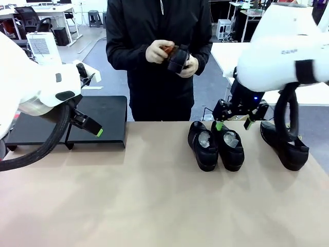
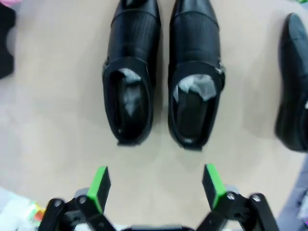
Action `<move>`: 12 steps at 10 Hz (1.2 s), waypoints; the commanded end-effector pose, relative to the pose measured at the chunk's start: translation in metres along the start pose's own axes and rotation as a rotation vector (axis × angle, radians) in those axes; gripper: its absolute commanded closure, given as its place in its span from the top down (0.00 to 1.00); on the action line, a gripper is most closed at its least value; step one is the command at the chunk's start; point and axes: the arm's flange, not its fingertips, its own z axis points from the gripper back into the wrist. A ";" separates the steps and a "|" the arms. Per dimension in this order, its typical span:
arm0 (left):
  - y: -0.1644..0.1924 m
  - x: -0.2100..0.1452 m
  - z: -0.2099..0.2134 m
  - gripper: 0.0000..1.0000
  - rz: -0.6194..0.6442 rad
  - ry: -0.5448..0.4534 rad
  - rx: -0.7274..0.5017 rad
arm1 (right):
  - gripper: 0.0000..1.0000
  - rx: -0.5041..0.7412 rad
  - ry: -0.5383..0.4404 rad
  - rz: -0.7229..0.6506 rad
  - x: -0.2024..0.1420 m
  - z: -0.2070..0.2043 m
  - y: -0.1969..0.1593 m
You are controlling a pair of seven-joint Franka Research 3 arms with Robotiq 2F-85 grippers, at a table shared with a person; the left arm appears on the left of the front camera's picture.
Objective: Organize the shoes by placing them on the stand.
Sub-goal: Pick up one Shoe and place it in the middle of the table.
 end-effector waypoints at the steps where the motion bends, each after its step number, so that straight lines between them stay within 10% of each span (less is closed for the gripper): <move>1: 0.002 -0.001 -0.001 1.00 0.009 -0.013 -0.011 | 1.00 -0.003 0.008 -0.015 0.031 -0.009 0.011; 2: 0.002 -0.001 -0.001 1.00 0.009 -0.013 -0.011 | 0.96 0.006 0.002 0.011 0.037 -0.016 0.013; 4: 0.002 -0.001 -0.001 1.00 0.009 -0.013 -0.011 | 0.58 -0.035 -0.029 0.013 0.036 -0.018 0.020; 12: 0.002 -0.001 -0.001 1.00 0.009 -0.013 -0.011 | 0.58 0.029 -0.008 -0.018 0.058 -0.076 0.014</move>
